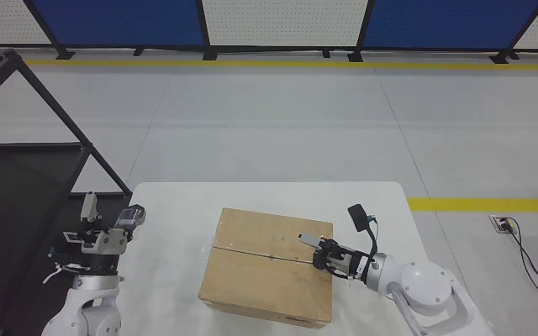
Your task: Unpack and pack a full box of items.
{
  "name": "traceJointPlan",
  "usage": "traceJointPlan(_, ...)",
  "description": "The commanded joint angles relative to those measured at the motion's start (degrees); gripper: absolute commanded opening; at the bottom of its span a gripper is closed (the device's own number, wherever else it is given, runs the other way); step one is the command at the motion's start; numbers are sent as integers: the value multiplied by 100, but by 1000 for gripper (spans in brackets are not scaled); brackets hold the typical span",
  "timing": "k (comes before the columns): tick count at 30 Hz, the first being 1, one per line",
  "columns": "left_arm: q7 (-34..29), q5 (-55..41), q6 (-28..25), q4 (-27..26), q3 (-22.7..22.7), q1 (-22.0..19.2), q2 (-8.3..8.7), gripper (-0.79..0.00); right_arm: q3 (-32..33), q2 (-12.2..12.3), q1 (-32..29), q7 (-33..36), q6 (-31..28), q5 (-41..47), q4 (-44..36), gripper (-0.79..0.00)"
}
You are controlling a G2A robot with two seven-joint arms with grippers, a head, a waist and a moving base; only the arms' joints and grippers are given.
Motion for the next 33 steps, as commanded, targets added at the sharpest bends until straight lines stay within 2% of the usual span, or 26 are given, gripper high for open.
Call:
traceJointPlan(1,-11,34,5,-114,68,13,-12,0,0,0,0,0,0,0,0,0)
traceJointPlan(14,-16,157,41,-750,217,120,-69,0,0,0,0,0,0,0,0,0)
traceJointPlan(25,-78,289,212,-827,734,-153,-137,0,0,0,0,0,0,0,0,0)
traceJointPlan(33,-243,649,282,-1149,1115,-18,-173,0,0,0,0,0,0,0,0,0)
